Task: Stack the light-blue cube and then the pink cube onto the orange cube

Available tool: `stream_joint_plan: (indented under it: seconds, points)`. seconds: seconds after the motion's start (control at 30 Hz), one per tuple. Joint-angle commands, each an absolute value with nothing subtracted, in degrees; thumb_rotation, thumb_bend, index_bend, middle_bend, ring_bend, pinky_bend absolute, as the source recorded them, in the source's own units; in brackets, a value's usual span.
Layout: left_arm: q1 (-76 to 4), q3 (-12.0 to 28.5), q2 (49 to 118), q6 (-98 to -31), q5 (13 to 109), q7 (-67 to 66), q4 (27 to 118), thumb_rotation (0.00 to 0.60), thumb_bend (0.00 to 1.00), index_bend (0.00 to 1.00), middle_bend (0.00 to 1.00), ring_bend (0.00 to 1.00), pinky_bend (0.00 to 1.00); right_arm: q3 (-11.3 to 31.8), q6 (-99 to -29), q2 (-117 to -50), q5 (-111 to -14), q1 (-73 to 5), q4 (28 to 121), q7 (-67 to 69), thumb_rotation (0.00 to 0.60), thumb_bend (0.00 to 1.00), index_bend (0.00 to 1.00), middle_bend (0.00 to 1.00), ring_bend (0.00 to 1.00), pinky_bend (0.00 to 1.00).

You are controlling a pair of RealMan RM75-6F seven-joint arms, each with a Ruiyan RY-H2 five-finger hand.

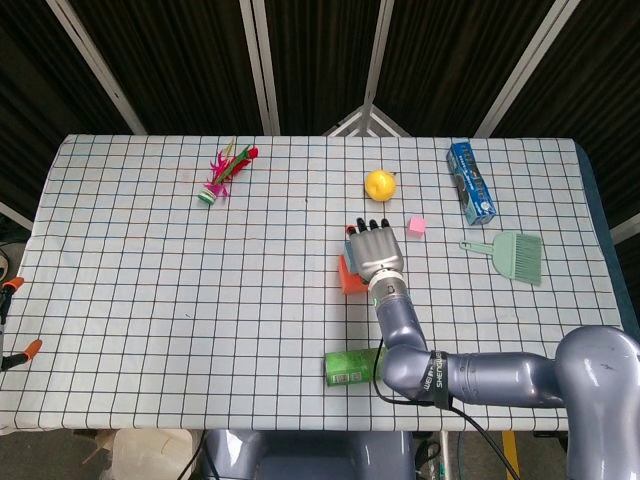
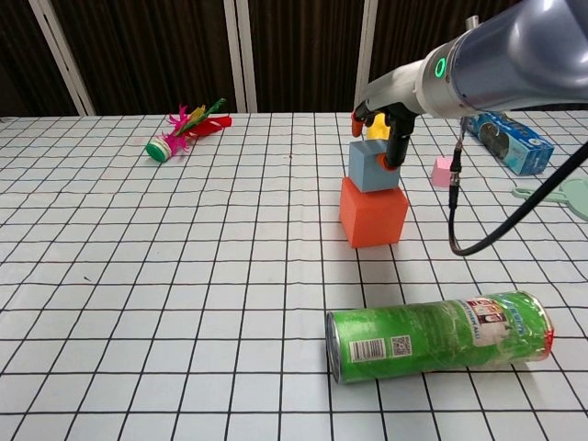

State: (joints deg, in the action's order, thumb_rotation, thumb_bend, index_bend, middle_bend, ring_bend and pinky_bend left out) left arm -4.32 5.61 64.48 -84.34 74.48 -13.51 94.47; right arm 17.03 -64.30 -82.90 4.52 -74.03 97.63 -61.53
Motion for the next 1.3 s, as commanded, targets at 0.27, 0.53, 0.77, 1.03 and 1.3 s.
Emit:
stream_joint_plan:
  seconds: [0.27, 0.53, 0.77, 1.03, 1.3]
  points:
    - [-4.2, 5.5, 64.5, -84.6, 74.8, -13.6, 94.7, 0.6, 0.2, 0.14, 0.01, 0.0, 0.02, 16.8, -64.1, -81.8, 8.3, -75.4, 98.3, -64.1, 0.6, 0.58, 0.12, 0.08, 0.1, 0.1]
    - [-4.2, 5.5, 64.4, -84.7, 74.9, -13.4, 94.8, 0.6, 0.2, 0.14, 0.01, 0.0, 0.02, 16.8, -64.3, -82.5, 6.1, -74.9, 97.5, -62.1, 0.6, 0.58, 0.3, 0.08, 0.1, 0.09]
    - [-4.1, 5.4, 64.4, -84.9, 75.0, -13.4, 94.9, 0.6, 0.2, 0.14, 0.01, 0.0, 0.02, 16.3, -63.7, -83.1, 4.7, -74.2, 96.6, -60.9, 0.6, 0.58, 0.35, 0.08, 0.1, 0.09]
    - [-4.2, 5.5, 64.5, -84.8, 75.0, -13.5, 94.8, 0.6, 0.2, 0.14, 0.01, 0.0, 0.02, 16.0, -63.3, -82.8, 4.1, -73.9, 96.9, -60.4, 0.6, 0.58, 0.4, 0.08, 0.1, 0.09]
    - [-4.2, 5.5, 64.5, -84.7, 74.8, -13.5, 94.8, 0.6, 0.2, 0.14, 0.01, 0.0, 0.02, 16.2, -64.3, -81.0, 3.7, -73.3, 99.6, -59.6, 0.6, 0.58, 0.41, 0.08, 0.1, 0.1]
